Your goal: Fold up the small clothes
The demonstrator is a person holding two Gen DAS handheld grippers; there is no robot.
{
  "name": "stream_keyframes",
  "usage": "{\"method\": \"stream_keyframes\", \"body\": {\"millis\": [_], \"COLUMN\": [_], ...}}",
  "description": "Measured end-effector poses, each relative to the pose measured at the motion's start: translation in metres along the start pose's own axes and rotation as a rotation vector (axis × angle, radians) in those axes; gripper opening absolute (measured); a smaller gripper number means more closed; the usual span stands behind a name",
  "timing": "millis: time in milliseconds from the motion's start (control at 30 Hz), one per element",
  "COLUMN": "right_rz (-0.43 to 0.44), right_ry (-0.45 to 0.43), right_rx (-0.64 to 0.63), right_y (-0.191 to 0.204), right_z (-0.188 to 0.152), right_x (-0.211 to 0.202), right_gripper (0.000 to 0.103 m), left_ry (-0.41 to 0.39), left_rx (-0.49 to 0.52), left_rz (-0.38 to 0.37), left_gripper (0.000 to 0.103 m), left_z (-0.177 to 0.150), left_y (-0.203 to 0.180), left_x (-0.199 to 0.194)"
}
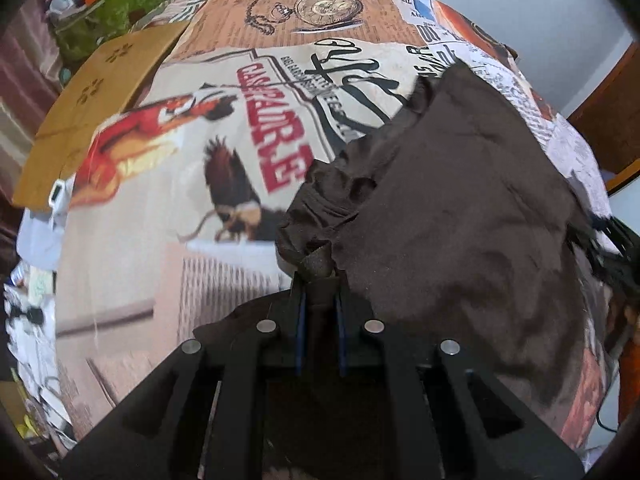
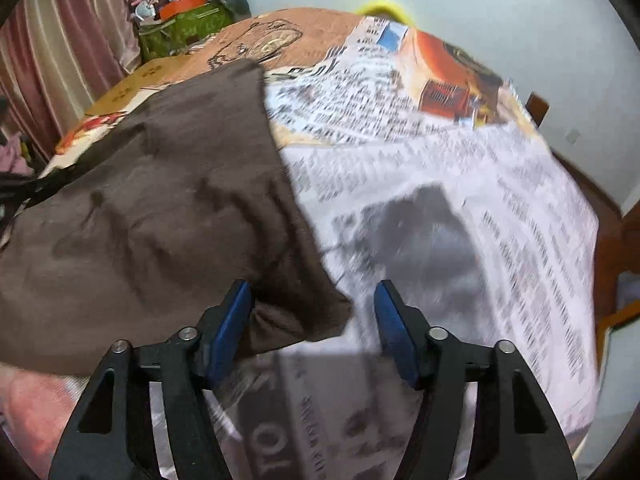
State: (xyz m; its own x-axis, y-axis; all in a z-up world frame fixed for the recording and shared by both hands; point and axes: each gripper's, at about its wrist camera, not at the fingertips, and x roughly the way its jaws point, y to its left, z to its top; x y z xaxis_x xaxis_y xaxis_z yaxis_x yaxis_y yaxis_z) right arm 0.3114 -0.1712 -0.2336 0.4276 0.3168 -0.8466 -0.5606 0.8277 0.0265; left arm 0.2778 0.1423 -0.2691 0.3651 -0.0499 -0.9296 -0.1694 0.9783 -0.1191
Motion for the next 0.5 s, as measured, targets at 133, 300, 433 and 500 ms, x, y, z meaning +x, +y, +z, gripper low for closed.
{"method": "stream_keyframes", "body": {"millis": [133,300,433,500], "right_rz": [-0.047,-0.02,0.031,0.044], "right_ry": [-0.016,-0.074,-0.093,-0.089], "right_rx": [0.02,0.076,0.089,0.089], "right_y": [-0.009,-0.01,-0.003,0.002], "right_z": [0.018,0.028,0.02,0.012], "right_x": [0.001,-0.029,-0.053,-0.062], "right_gripper": [0.055,0.057,0.057,0.057], "left_ry": [0.001,-0.003,-0.009,-0.013], "left_rx": [-0.014,-0.009,-0.025,-0.026], "left_rz": [-0.028,-0.042,-0.052,-0.069], "left_gripper": [0.011,0.011,0.011,0.011], "left_z": [-0.014,-0.026,-0.031,-0.035], "left_y": [-0.007,-0.021,-0.03,-0.035], "left_x": [-0.008,-0.017,-0.021,-0.024]}}
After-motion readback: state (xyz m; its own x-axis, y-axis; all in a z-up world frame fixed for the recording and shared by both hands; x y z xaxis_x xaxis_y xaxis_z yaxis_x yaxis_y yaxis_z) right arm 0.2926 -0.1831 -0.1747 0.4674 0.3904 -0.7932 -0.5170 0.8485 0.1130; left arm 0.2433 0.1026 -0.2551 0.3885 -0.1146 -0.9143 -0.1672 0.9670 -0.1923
